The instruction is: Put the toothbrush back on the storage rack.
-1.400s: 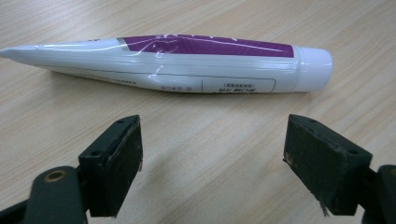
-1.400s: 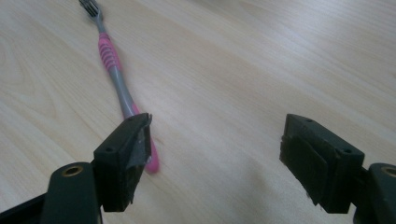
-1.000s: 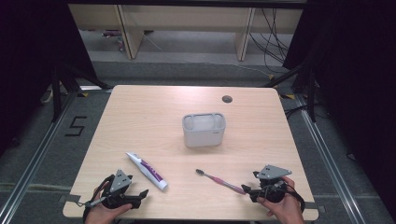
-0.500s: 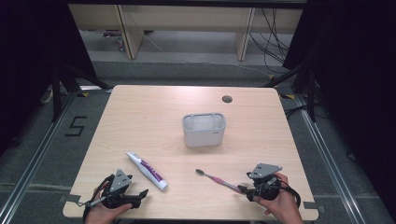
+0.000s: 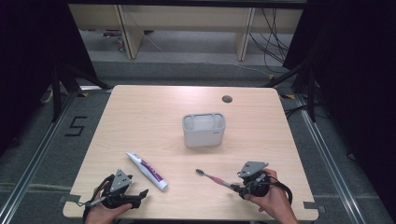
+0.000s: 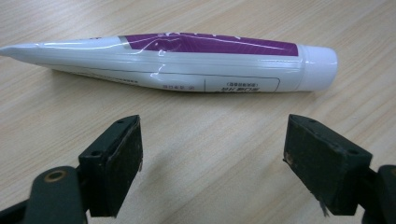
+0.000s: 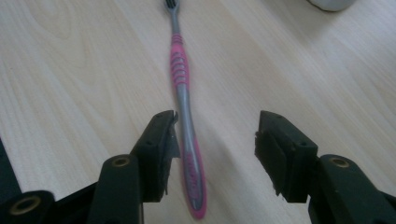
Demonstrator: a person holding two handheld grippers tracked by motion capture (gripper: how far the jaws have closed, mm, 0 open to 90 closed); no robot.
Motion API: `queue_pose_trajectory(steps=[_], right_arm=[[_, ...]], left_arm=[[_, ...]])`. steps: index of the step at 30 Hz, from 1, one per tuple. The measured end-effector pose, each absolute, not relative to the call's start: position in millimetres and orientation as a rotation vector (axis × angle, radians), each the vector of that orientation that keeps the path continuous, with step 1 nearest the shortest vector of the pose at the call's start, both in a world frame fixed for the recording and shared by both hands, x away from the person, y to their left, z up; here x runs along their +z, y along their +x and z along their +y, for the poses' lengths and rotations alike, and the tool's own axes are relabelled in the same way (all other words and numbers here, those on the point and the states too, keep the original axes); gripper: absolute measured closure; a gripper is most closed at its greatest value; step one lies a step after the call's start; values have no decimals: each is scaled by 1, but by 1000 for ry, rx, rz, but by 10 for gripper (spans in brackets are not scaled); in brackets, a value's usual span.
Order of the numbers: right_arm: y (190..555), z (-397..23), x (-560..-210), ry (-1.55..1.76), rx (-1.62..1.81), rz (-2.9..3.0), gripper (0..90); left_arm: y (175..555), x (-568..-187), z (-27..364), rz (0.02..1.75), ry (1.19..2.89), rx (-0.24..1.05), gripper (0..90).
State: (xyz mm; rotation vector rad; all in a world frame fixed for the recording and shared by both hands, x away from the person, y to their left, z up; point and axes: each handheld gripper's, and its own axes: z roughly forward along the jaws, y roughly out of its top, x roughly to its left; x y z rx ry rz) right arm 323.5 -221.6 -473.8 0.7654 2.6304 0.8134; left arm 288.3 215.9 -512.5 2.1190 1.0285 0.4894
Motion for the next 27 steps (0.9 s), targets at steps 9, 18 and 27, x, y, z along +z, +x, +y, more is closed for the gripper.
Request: queue_pose_trajectory(steps=[9, 18, 27], right_arm=[[329, -201, -471, 711, 744, 2697, 579], [339, -183, -471, 664, 682, 2777, 636], [349, -169, -472, 639, 614, 2825, 684]], left_arm=[[288, -513, 215, 1033, 2106, 479, 192], [288, -513, 215, 1034, 2105, 482, 192], [288, -512, 216, 1026, 2124, 493, 192]])
